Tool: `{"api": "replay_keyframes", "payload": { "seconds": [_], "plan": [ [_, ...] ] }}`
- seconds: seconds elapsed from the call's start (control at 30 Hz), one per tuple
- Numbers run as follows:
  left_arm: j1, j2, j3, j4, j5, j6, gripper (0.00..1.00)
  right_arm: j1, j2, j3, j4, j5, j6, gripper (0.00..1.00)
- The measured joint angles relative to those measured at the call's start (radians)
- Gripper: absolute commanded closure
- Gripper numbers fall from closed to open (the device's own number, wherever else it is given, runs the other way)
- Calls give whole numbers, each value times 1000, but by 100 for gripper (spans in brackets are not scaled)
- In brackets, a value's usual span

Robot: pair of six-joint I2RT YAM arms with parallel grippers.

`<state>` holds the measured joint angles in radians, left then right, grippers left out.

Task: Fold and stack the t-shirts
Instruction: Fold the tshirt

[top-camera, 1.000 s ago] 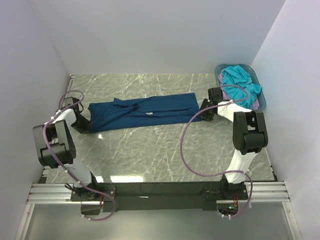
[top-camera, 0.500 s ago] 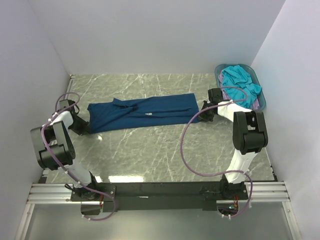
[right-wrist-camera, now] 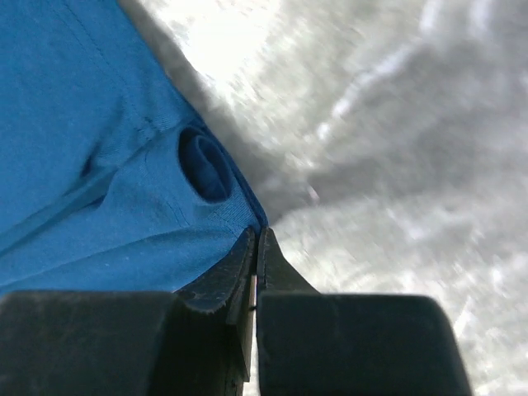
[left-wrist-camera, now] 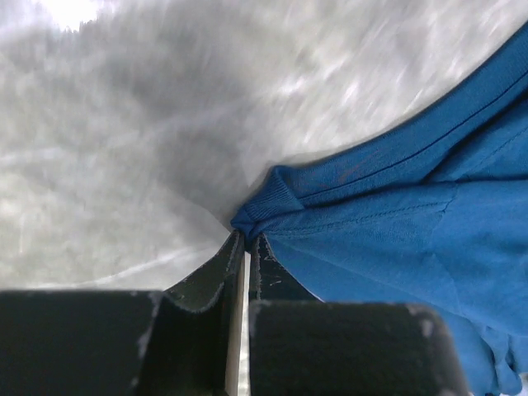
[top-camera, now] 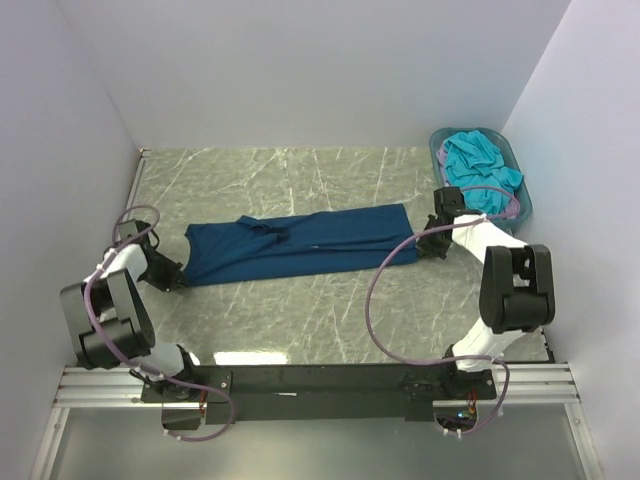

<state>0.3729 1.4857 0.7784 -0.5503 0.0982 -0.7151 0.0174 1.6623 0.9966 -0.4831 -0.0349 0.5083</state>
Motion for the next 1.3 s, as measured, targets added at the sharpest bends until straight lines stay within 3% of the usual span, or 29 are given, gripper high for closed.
{"api": "replay_keyframes", "payload": {
  "seconds": [0.13, 0.17, 0.33, 0.37, 0.47, 0.73, 0.9, 1.03, 1.3],
  "plan": [
    [1, -77, -63, -17, 22, -13, 93, -18, -64, -44, -19, 38, 0, 96],
    [1, -101, -77, -26, 28, -15, 92, -26, -84, -66, -22, 45, 1, 89],
    [2, -182, -88, -57, 46, -21, 59, -36, -163, -120, -64, 94, -7, 69],
    [4, -191, -86, -60, 47, -25, 49, -29, -174, -116, -69, 106, -10, 64],
    [6, -216, -63, -76, 46, -26, 40, 8, -205, -89, -80, 150, -12, 60],
    [-16, -334, 49, -119, 7, 16, 33, 267, -248, 61, -86, 197, -79, 58],
    [-243, -347, 71, -61, -9, 19, 32, 460, -210, 177, 3, 86, -186, 59],
    [-459, -256, 114, -27, -32, 16, 29, 559, -87, 293, 83, -23, -273, 59],
    [-583, -85, 167, 13, -100, 71, 29, 692, 232, 546, 122, -143, -422, 59]
  ]
}}
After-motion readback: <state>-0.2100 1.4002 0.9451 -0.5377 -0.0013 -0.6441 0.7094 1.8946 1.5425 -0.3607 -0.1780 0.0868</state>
